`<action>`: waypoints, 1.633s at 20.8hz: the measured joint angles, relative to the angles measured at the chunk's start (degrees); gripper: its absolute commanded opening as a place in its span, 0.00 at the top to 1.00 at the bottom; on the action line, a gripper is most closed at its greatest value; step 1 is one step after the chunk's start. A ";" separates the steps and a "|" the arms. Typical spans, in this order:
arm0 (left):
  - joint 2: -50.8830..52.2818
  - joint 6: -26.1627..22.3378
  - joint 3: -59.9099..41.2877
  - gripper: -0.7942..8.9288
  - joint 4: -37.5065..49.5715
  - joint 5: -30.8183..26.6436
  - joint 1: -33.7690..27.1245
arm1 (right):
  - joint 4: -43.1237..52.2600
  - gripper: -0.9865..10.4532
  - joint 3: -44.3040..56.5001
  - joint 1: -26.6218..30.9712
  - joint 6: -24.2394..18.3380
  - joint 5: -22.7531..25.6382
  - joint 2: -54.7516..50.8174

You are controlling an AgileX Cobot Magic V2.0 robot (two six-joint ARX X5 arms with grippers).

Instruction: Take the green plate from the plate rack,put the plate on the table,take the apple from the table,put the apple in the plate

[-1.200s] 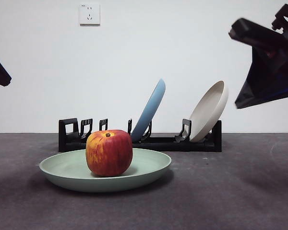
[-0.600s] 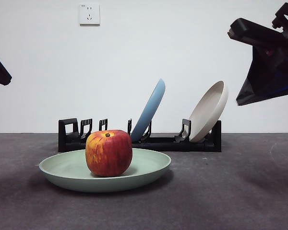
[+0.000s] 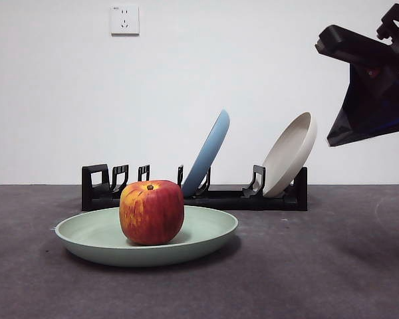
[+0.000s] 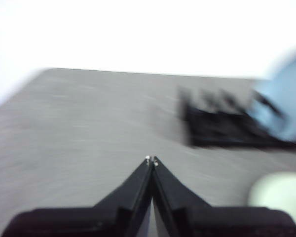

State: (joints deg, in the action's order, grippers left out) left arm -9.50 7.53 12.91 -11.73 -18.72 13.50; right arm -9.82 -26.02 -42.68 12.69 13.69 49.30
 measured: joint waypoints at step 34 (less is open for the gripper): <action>8.17 -0.90 -11.63 0.92 0.31 16.22 -12.74 | -2.91 0.91 0.00 3.06 -6.91 2.99 -10.38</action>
State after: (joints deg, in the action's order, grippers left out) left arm -1.32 6.63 1.28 -11.42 -2.50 0.75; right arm -12.73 -26.02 -39.62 5.78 16.69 38.92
